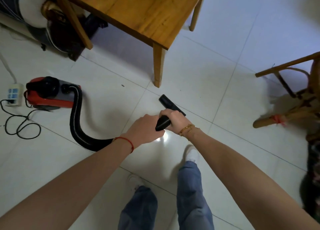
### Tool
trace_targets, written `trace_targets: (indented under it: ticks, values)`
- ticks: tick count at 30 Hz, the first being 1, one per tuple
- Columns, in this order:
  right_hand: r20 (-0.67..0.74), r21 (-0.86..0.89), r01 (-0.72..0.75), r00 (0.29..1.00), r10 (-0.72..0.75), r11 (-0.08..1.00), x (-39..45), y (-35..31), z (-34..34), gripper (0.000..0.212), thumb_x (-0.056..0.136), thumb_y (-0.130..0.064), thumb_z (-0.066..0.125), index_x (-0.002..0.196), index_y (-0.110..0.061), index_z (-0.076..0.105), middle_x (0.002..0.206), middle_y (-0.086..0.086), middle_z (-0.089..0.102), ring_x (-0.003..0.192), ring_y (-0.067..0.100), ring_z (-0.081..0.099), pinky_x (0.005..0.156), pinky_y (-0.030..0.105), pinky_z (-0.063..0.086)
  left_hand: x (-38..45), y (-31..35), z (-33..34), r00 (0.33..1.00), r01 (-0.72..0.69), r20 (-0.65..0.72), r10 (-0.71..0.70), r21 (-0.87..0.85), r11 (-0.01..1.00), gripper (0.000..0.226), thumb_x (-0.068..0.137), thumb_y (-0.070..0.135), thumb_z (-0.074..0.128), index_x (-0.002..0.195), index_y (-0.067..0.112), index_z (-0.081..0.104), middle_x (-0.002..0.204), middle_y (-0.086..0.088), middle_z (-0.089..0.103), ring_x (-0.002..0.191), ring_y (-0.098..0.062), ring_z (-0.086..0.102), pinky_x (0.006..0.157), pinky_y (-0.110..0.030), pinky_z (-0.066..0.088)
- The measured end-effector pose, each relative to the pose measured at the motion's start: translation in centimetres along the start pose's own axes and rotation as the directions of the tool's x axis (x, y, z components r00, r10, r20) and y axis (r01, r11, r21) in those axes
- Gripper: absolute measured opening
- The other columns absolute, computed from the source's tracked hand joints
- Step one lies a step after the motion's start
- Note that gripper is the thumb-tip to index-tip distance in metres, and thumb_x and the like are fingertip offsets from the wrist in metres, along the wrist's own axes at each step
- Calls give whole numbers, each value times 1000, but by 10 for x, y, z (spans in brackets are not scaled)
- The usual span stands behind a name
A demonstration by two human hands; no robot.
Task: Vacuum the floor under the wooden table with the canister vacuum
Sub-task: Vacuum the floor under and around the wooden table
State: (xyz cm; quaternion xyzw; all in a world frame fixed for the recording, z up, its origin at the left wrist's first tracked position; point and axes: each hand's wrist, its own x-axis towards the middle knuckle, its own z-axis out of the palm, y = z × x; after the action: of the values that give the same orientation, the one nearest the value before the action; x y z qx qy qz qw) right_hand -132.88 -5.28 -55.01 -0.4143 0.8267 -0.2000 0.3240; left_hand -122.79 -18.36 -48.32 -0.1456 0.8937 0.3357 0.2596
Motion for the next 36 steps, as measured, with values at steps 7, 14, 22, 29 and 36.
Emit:
trace_targets:
  ticks: [7, 14, 22, 29, 36]
  values:
    - [42, -73, 94, 995, -91, 993, 5, 77, -48, 21, 77, -11, 70, 95, -11, 60, 97, 6, 63, 83, 24, 61, 78, 39, 52, 58, 62, 22, 997, 60, -56, -61, -10, 998, 16, 86, 34, 57, 85, 19, 50, 72, 1, 60, 63, -18, 58, 52, -26, 40]
    - [68, -38, 102, 993, -99, 994, 27, 138, -107, 20, 77, -14, 69, 94, -10, 59, 97, 5, 60, 83, 25, 60, 79, 39, 51, 125, 119, 16, 986, 125, -107, -125, -7, 992, 20, 87, 34, 58, 96, 16, 54, 76, 2, 58, 64, -15, 56, 47, -22, 35]
    - [131, -82, 144, 982, -133, 986, 55, 207, -178, 17, 78, -14, 69, 91, -12, 58, 95, 4, 61, 80, 23, 60, 78, 39, 52, 197, 186, 0, 980, 168, -84, -179, -122, 978, 16, 88, 30, 59, 86, 16, 52, 70, 1, 59, 62, -16, 59, 50, -23, 43]
    - [159, -119, 174, 975, -155, 977, 76, 248, -222, 20, 78, -16, 70, 94, -13, 59, 98, 3, 61, 82, 21, 59, 77, 34, 51, 248, 222, -10, 974, 193, -82, -213, -207, 959, 16, 87, 29, 59, 83, 15, 54, 71, -5, 65, 63, -22, 66, 59, -33, 56]
    - [176, -173, 166, 975, -136, 971, 113, 276, -261, 25, 80, -18, 70, 102, -11, 61, 106, 7, 61, 94, 24, 59, 85, 37, 49, 305, 231, -24, 966, 210, -110, -235, -201, 957, 21, 87, 33, 60, 89, 14, 51, 70, 0, 59, 58, -15, 58, 49, -23, 42]
